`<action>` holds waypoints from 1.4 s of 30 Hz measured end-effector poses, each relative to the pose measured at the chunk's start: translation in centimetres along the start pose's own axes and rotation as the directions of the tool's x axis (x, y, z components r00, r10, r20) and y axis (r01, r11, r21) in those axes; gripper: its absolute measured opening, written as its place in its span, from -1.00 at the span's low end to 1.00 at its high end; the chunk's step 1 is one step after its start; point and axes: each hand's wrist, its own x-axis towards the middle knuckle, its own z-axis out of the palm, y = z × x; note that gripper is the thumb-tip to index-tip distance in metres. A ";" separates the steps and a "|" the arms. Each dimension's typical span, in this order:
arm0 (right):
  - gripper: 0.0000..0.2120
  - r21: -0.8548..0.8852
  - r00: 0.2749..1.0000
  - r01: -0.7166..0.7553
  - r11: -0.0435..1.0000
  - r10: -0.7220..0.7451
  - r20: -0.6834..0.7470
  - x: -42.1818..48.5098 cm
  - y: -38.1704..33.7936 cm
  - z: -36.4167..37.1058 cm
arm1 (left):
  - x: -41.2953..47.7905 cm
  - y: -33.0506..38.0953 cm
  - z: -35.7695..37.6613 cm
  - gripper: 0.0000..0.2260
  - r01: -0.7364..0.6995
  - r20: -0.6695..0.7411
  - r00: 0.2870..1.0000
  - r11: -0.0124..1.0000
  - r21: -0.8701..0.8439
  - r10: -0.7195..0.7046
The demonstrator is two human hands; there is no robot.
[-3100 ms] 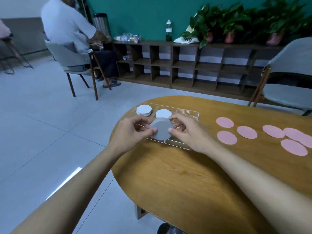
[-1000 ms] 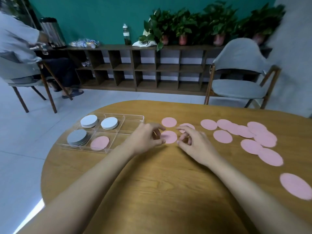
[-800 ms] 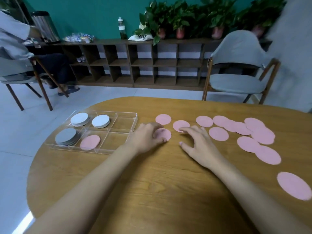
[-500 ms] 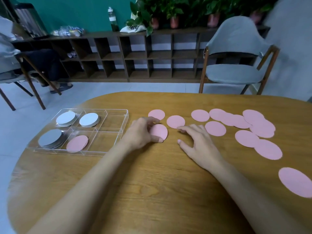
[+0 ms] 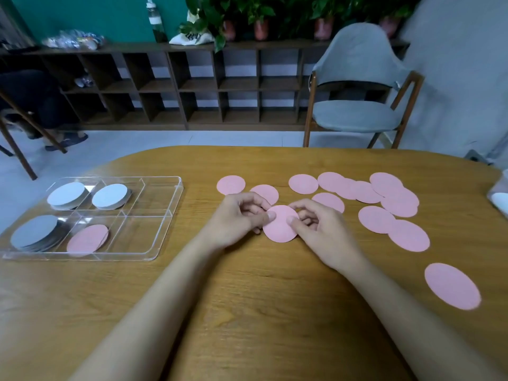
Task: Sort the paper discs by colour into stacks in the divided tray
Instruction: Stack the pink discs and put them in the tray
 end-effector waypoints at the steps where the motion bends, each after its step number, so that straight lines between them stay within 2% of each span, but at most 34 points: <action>1: -0.87 -0.022 1.000 0.004 1.000 -0.004 0.002 -0.1 0.1 -0.3 | 0.0 -0.1 0.4 -0.94 -0.020 -0.018 1.000 1.000 0.007 0.020; 3: -0.90 -0.082 0.999 0.021 0.996 -0.024 -0.029 -0.2 0.3 -0.8 | 0.2 -0.6 1.0 -0.94 -0.090 -0.121 0.987 0.984 0.151 0.109; 5: -0.88 -0.137 0.996 0.035 0.990 -0.046 -0.072 -0.3 0.3 -1.1 | 0.3 -1.0 1.0 -0.97 -0.168 -0.230 0.934 0.906 0.389 0.273; 7: -0.85 -0.200 0.993 0.059 0.978 -0.077 -0.084 -0.2 0.2 -0.9 | 0.7 -1.3 0.7 -0.86 -0.211 -0.201 0.898 0.783 0.585 0.392; 8: -0.83 -0.226 0.991 0.070 0.972 -0.093 -0.093 -0.1 0.3 -0.7 | 1.1 -1.5 0.5 -0.76 -0.200 -0.152 0.913 0.738 0.644 0.379; 10: -0.82 -0.253 0.985 0.074 0.965 -0.111 -0.135 0.1 0.5 -0.5 | 1.6 -1.6 0.3 -0.59 -0.156 -0.072 0.955 0.691 0.706 0.289; 12: -0.82 -0.276 0.979 0.056 0.959 -0.108 -0.174 0.2 0.6 -0.6 | 1.9 -1.8 0.3 -0.54 -0.140 -0.037 0.970 0.677 0.722 0.240; 15: -0.81 -0.273 0.976 0.038 0.961 -0.095 -0.196 0.2 0.6 -0.7 | 1.7 -1.7 0.1 -0.66 -0.150 -0.059 0.955 0.642 0.752 0.292; 17: -0.81 -0.266 0.976 0.041 0.963 -0.095 -0.195 0.1 0.5 -0.7 | 1.2 -1.5 -0.1 -0.76 -0.180 -0.034 0.937 0.563 0.807 0.348; 20: -0.80 -0.253 0.976 0.049 0.966 -0.100 -0.194 0.0 0.4 -0.7 | 0.0 -1.3 -0.3 -0.76 -0.244 0.016 0.905 0.489 0.838 0.425; 24: -0.79 -0.221 0.975 0.053 0.974 -0.098 -0.199 -0.3 0.2 -0.7 | -1.6 -0.7 0.0 -0.78 -0.314 -0.006 0.853 0.521 0.794 0.522; 28: -0.82 -0.158 0.968 0.057 0.986 -0.093 -0.233 -0.4 0.1 -0.9 | -2.5 -0.5 0.5 -0.85 -0.287 -0.195 0.816 0.675 0.680 0.544; 30: -0.82 -0.135 0.971 0.046 0.990 -0.076 -0.227 -0.4 0.2 -0.9 | -2.7 -0.3 0.9 -0.78 -0.235 -0.310 0.834 0.802 0.548 0.456; 33: -0.81 -0.092 0.976 0.046 0.995 -0.065 -0.207 -0.4 0.2 -0.7 | -2.6 0.2 1.5 -0.76 -0.166 -0.317 0.910 0.935 0.314 0.269; 37: -0.79 -0.056 0.990 0.074 0.996 -0.080 -0.115 -0.5 0.0 -0.2 | -2.3 -0.3 2.3 -0.83 -0.169 -0.309 0.925 0.967 0.190 0.222; 42: -0.77 -0.012 0.997 0.068 0.998 -0.069 -0.032 -0.6 -0.5 0.0 | -2.3 -0.5 2.3 -0.85 -0.133 -0.378 0.903 0.970 0.205 0.204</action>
